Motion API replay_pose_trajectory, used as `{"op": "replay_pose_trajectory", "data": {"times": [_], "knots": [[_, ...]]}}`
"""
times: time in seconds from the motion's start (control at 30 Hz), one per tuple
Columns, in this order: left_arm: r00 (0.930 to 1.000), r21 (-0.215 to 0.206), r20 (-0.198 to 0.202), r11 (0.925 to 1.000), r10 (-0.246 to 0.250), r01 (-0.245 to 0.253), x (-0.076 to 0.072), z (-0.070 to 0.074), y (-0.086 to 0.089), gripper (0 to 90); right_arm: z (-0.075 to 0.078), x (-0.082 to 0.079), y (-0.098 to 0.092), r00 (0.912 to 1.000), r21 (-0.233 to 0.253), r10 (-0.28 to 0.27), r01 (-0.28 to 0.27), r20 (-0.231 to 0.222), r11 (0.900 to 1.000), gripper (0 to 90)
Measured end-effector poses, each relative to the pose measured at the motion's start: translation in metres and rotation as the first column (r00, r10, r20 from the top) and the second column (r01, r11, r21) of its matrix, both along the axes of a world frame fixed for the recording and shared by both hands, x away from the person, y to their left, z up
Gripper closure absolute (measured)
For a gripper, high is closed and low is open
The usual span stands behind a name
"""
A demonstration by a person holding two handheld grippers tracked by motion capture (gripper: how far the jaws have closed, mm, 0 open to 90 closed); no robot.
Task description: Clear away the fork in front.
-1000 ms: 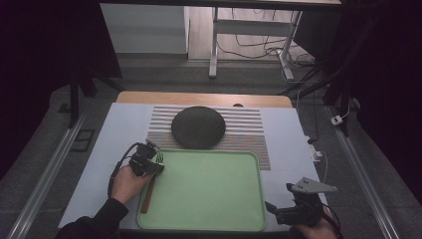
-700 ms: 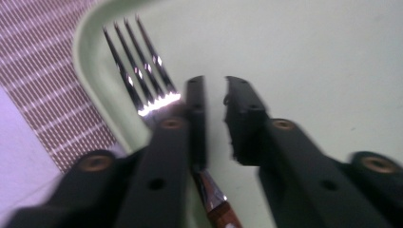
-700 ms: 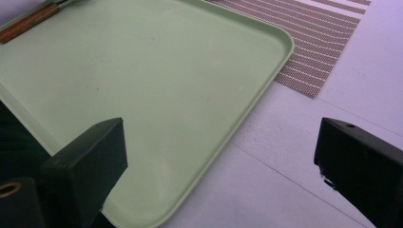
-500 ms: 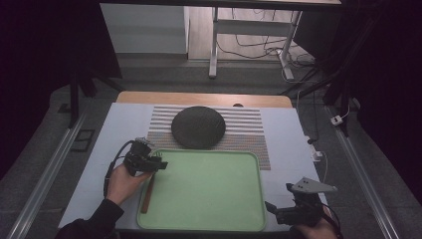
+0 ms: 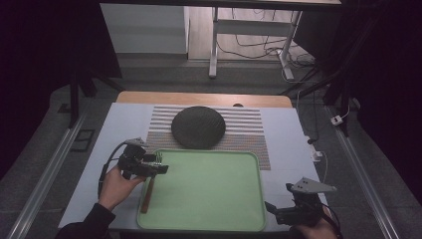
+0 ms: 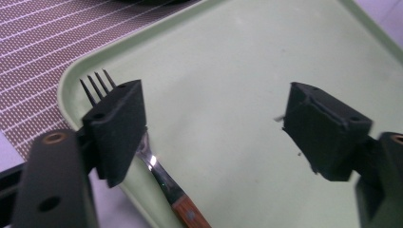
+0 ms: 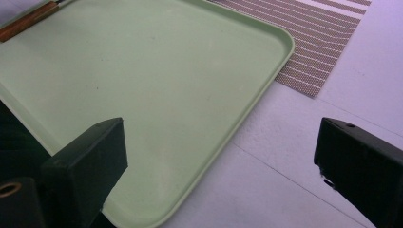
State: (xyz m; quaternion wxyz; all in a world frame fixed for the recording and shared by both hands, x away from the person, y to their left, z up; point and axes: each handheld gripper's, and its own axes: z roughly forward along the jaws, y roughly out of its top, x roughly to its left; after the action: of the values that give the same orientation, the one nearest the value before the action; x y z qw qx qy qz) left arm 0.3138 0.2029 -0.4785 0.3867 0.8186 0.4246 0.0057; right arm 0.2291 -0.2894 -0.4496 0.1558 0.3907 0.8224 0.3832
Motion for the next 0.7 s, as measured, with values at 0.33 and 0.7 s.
{"op": "replay_pose_trajectory", "data": {"times": [0.33, 0.7], "knots": [[0.9991, -0.087, 0.042, 0.9962, -0.003, 0.007, -0.030, 0.011, 0.017, 8.6, 0.000, 0.000, 0.000, 1.0000, 0.001, -0.004, 0.004, -0.004, 1.000, 4.2], [0.9981, -0.119, 0.058, 0.9928, 0.017, -0.010, -0.061, 0.012, 0.037, 4.1, 0.000, 0.001, -0.001, 0.9999, 0.010, -0.003, 0.003, -0.013, 1.000, 3.8]]}}
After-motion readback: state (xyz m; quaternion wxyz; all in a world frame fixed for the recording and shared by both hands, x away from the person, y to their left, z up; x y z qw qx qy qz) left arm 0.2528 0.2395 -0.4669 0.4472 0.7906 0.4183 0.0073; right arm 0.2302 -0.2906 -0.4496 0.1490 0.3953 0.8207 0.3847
